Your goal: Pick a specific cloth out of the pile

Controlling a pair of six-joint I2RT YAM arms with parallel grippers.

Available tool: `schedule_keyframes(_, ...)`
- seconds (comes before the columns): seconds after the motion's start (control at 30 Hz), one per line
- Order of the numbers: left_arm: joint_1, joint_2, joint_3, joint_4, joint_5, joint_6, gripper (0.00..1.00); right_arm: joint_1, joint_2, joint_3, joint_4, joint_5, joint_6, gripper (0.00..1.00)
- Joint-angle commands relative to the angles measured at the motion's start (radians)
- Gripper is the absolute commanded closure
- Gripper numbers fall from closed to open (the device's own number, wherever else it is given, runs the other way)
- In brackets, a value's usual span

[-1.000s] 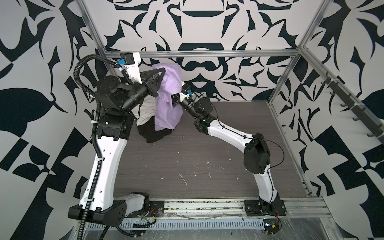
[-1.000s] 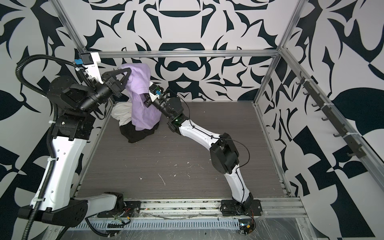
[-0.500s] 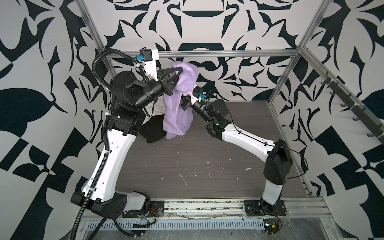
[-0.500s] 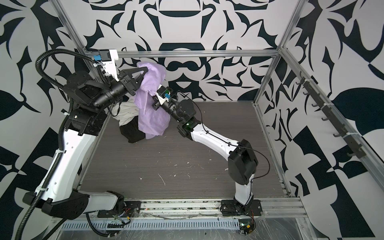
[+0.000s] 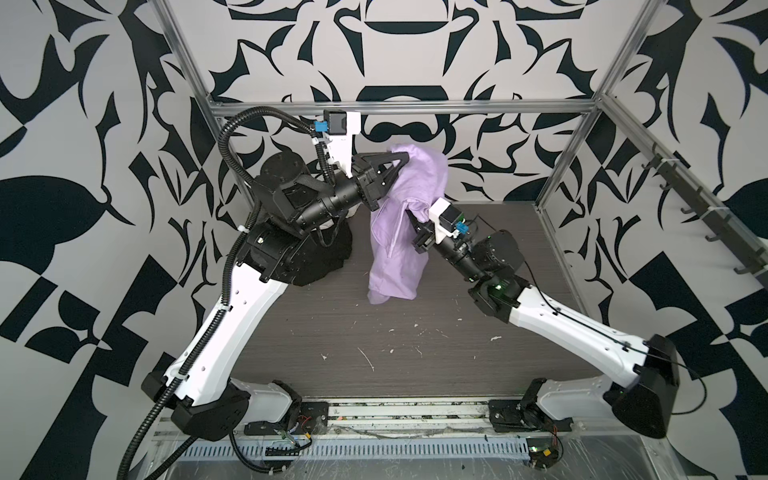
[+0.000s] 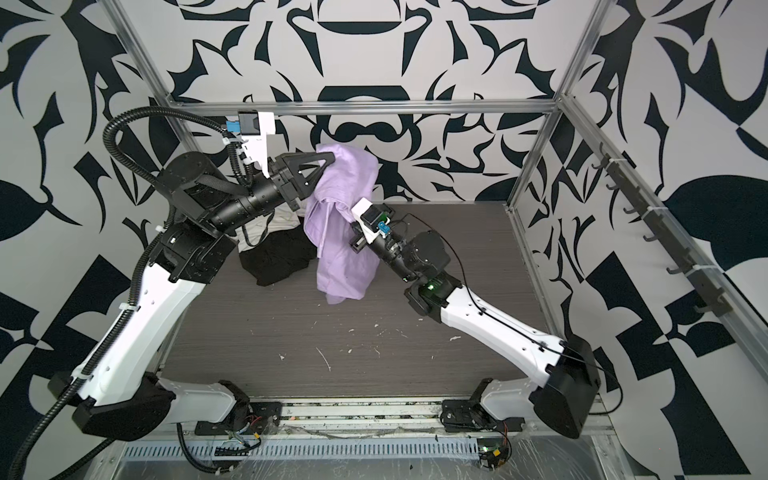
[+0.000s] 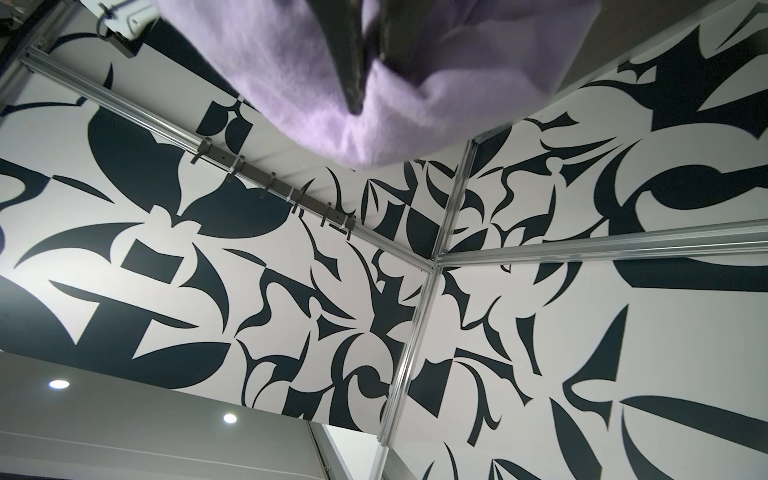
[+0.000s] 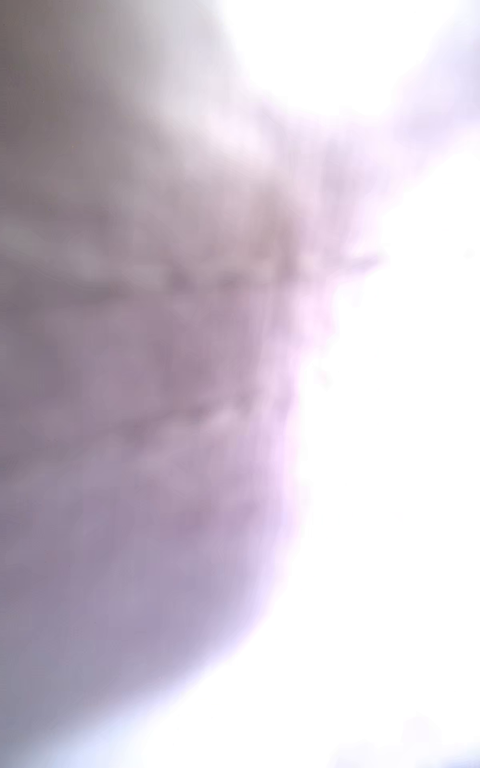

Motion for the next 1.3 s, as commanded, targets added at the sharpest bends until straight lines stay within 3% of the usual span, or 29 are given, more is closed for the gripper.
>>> schedule_keyframes(0.0,-0.043,0.005,0.0,0.023,-0.029,-0.005,1.0,0.017,-0.109,-0.023,-0.006,0.032,-0.022,1.0)
schedule_keyframes(0.17,-0.096,0.009,-0.07,0.056,-0.048,-0.021,1.0,0.038,-0.218,-0.12,-0.109,0.071,-0.017,1.0)
schedule_keyframes(0.43,-0.099,0.0,-0.209,0.11,-0.072,-0.046,1.0,0.045,-0.286,-0.244,-0.185,0.161,0.039,1.0)
schedule_keyframes(0.67,-0.081,0.056,-0.256,0.121,-0.101,-0.001,1.0,0.031,-0.164,-0.313,-0.072,0.236,-0.01,1.0)
schedule_keyframes(0.97,0.058,0.099,-0.334,0.184,-0.04,-0.065,1.0,-0.09,0.038,-0.317,0.055,0.19,0.09,1.0)
schedule_keyframes(1.27,0.117,0.114,-0.377,0.194,-0.025,-0.07,1.0,-0.141,0.18,-0.323,0.153,0.215,0.121,1.0)
